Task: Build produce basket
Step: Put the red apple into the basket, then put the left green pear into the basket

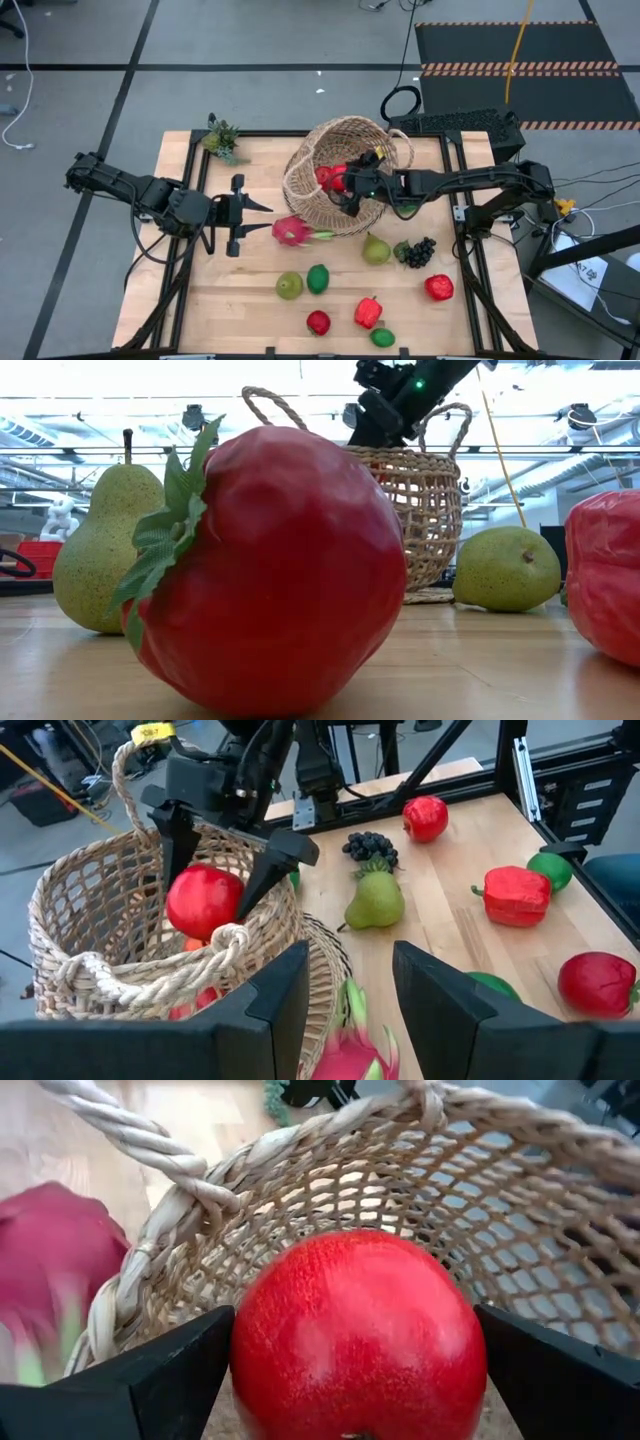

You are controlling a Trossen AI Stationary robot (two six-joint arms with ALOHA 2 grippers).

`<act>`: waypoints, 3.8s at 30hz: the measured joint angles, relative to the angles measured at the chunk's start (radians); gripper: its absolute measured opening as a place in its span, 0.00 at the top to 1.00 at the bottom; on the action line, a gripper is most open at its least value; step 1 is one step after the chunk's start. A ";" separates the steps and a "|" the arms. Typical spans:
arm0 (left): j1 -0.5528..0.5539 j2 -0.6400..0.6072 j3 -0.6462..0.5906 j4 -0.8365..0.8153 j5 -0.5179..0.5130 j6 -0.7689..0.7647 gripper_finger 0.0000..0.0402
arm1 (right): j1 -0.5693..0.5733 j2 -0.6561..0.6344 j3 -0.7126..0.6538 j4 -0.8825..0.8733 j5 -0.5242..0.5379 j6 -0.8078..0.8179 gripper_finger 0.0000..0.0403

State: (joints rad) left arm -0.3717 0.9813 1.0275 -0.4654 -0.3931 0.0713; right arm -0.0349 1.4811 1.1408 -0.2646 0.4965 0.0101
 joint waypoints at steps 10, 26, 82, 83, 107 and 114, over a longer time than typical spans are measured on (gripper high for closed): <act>0.005 0.000 0.000 0.169 -0.150 0.098 0.63 | 0.000 -0.076 0.000 -0.012 0.019 -0.071 0.01; 0.150 0.060 0.010 0.251 -0.121 0.167 0.63 | -0.128 -0.153 0.000 -0.092 -0.290 -0.150 0.01; 0.451 0.622 0.227 0.410 0.061 0.356 0.92 | -0.078 -0.153 -0.047 0.064 -0.235 -0.372 0.01; 0.451 0.620 0.227 0.410 0.060 0.354 0.92 | -0.075 -0.153 -0.047 0.066 -0.235 -0.377 0.01; 0.366 0.357 0.224 0.154 0.062 0.260 0.92 | 0.209 -0.283 -0.047 0.000 -0.050 -0.056 0.01; 0.336 0.310 0.227 0.116 0.076 0.226 0.92 | 0.389 -0.270 -0.047 -0.174 -0.026 0.254 0.01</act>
State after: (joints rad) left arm -0.0358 1.2909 1.2545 -0.3493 -0.3176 0.2970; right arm 0.3543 1.2112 1.0943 -0.4388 0.4702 0.2644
